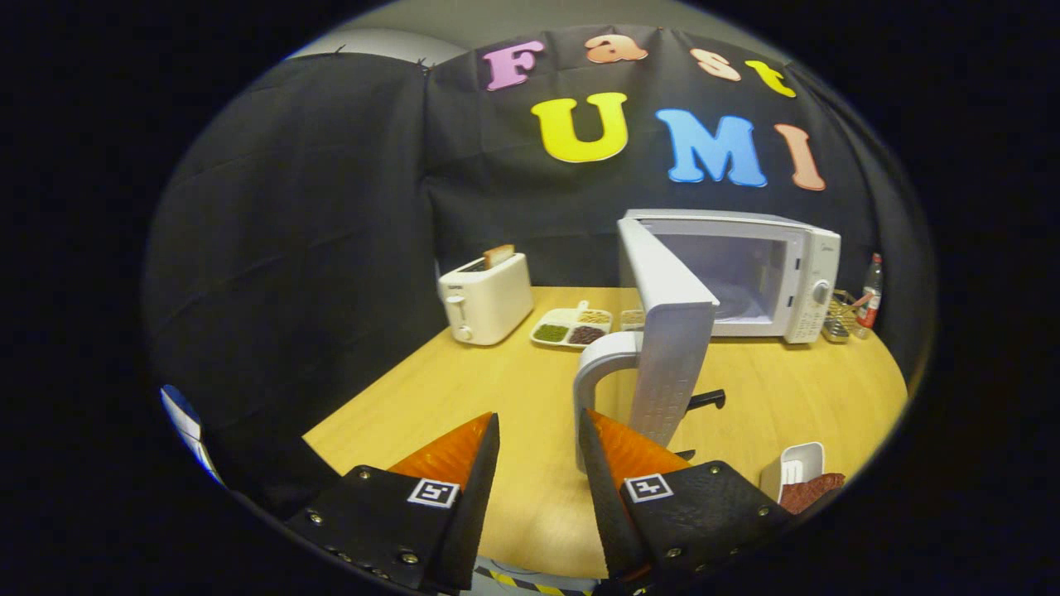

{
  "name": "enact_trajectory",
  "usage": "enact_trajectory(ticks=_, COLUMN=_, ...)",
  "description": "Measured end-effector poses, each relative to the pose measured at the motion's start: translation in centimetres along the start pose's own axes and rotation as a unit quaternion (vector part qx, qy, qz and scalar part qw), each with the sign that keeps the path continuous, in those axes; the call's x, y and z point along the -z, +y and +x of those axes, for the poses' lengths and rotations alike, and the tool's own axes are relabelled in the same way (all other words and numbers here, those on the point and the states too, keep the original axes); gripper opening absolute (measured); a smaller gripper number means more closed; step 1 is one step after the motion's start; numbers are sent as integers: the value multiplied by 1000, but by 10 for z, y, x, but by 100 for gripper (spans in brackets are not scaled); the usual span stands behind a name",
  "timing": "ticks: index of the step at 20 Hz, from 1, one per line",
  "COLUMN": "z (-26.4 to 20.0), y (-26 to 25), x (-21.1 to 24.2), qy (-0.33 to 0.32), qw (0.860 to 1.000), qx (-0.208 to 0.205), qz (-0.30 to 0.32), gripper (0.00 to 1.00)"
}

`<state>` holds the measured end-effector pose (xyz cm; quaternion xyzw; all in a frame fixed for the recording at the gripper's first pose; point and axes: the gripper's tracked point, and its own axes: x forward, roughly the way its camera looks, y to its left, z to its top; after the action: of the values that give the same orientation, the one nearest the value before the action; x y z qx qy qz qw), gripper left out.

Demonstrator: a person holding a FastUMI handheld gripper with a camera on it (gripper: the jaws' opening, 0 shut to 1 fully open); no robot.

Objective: Open the microwave, put the food inside, and close the microwave door.

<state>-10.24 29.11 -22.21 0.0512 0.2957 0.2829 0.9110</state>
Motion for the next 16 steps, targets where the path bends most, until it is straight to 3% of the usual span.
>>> enact_trajectory(ticks=1, z=-6, y=14, x=4, qy=9, qw=999, qx=-43, qz=1, gripper=58)
enact_trajectory(ticks=2, z=-10, y=25, x=5, qy=14, qw=997, qx=-76, qz=0, gripper=71)
enact_trajectory(ticks=4, z=-25, y=16, x=-3, qy=3, qw=997, qx=-82, qz=-15, gripper=97)
enact_trajectory(ticks=8, z=-54, y=-4, x=-25, qy=-37, qw=996, qx=-78, qz=-26, gripper=99)
enact_trajectory(ticks=12, z=-81, y=-49, x=-45, qy=-72, qw=996, qx=-39, qz=-27, gripper=99)
enact_trajectory(ticks=16, z=-99, y=-116, x=-53, qy=-80, qw=997, qx=18, qz=13, gripper=99)
